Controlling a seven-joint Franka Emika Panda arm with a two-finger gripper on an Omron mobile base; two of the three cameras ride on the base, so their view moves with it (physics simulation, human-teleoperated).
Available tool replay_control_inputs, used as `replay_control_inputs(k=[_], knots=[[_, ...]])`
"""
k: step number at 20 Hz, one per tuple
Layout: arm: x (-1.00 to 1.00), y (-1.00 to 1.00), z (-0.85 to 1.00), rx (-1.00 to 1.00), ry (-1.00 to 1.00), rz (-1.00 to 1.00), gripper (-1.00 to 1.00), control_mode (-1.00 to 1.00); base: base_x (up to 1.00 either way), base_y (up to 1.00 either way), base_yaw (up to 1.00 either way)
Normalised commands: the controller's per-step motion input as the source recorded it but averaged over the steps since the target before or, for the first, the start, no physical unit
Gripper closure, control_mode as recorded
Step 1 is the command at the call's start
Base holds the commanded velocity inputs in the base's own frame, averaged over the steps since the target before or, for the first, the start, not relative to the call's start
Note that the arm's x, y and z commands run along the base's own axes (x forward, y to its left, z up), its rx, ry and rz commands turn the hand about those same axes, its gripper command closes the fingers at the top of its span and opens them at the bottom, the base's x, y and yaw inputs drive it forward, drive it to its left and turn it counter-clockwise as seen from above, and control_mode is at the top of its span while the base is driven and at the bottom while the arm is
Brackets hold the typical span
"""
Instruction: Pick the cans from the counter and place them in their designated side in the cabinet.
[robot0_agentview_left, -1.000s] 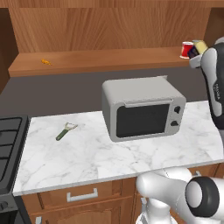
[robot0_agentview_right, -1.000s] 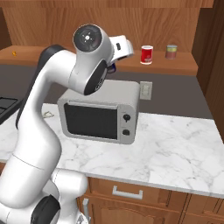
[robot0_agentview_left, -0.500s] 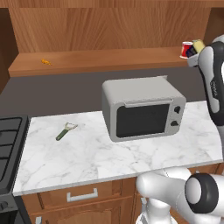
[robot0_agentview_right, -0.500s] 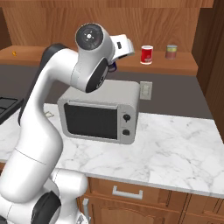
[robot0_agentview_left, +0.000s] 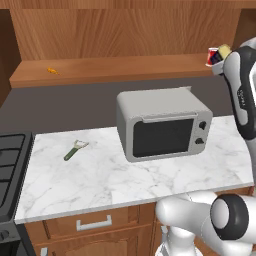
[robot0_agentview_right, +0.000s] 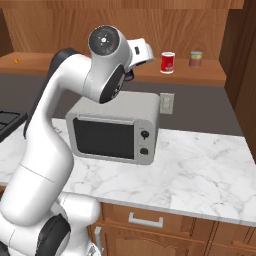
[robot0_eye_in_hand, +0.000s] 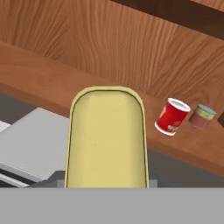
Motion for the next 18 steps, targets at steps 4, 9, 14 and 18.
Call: replay_control_inputs(k=[4, 9, 14, 18], knots=[[0.13, -0.01, 0.00, 0.00, 0.00, 0.00, 1.00, -1.00, 0.00, 0.00, 0.00], [0.11, -0.03, 0.00, 0.00, 0.00, 0.00, 1.00, -1.00, 0.00, 0.00, 0.00], [0.13, -0.03, 0.00, 0.00, 0.00, 0.00, 1.00, -1.00, 0.00, 0.00, 0.00], [0.13, -0.04, 0.00, 0.00, 0.00, 0.00, 1.00, -1.00, 0.00, 0.00, 0.00]])
